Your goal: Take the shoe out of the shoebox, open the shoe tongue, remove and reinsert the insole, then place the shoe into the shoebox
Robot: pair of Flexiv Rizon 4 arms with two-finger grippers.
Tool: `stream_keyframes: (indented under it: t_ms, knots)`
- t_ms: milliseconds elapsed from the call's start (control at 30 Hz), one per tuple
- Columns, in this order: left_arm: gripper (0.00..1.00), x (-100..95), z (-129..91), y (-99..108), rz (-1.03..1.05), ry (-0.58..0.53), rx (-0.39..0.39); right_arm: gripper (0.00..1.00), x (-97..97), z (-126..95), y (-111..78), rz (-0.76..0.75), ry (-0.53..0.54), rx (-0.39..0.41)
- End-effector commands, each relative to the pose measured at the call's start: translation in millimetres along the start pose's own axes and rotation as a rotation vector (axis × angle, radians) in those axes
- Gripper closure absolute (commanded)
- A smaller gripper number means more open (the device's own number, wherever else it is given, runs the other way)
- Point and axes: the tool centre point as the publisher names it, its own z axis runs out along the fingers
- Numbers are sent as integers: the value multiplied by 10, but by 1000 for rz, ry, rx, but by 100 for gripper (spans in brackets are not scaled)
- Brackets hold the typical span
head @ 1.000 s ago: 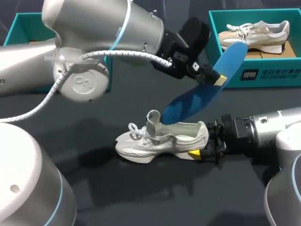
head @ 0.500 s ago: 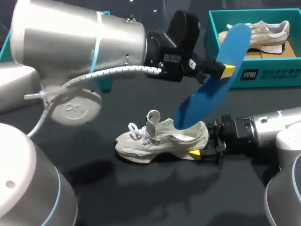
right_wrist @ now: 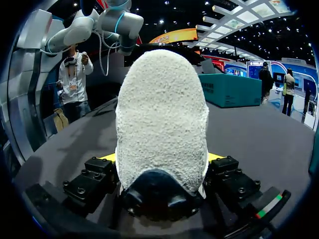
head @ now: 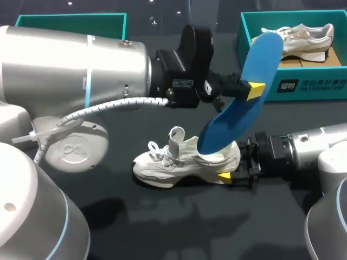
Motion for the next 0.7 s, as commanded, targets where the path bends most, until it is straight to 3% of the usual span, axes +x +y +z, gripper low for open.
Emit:
stream_keyframes:
  t_ms: [33,200,500,700]
  knots:
    - [100,-87,-163,103,-10,100,42,100,10,21,-5,1,-1,3]
    - [100,-126,-200,127,-30,106,53,100,10,21,-5,1,-1,3]
    - [100,-188,-406,291,-77,223,116,100,10,21,-5,1,-1,3]
    - [100,-232,-521,418,-130,215,147,100,10,21,-5,1,-1,3]
